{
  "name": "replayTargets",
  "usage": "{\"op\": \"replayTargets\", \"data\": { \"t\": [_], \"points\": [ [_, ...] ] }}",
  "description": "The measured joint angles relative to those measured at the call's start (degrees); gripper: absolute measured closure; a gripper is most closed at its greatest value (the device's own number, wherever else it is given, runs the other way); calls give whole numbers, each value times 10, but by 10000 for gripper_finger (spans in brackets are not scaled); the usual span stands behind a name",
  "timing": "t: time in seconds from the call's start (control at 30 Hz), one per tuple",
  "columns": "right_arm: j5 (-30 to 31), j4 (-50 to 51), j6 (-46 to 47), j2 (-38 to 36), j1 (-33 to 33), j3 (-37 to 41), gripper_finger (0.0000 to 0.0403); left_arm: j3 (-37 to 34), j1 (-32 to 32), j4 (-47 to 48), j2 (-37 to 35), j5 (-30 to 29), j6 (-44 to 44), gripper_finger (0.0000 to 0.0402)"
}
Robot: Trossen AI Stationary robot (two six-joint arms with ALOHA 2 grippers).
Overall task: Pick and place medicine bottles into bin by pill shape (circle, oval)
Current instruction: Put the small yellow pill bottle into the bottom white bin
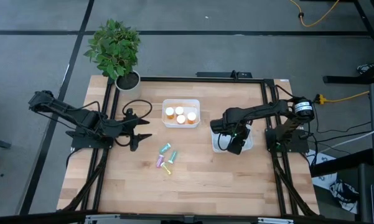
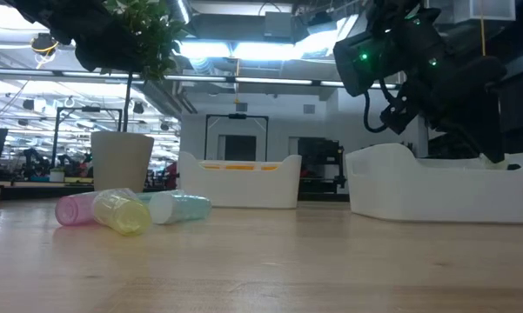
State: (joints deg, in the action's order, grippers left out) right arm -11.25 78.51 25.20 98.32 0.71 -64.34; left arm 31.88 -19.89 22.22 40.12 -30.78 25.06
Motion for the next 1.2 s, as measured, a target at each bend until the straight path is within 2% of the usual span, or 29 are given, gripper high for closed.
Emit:
{"op": "replayTargets", "data": {
  "t": [0.4, 1.2],
  "points": [
    [-21, 17, 15, 0, 42, 0, 283, 0, 0, 0, 0, 0, 0, 121],
    [-34, -10, 30, 0, 48, 0, 283, 0, 0, 0, 0, 0, 0, 121]
  ]
}}
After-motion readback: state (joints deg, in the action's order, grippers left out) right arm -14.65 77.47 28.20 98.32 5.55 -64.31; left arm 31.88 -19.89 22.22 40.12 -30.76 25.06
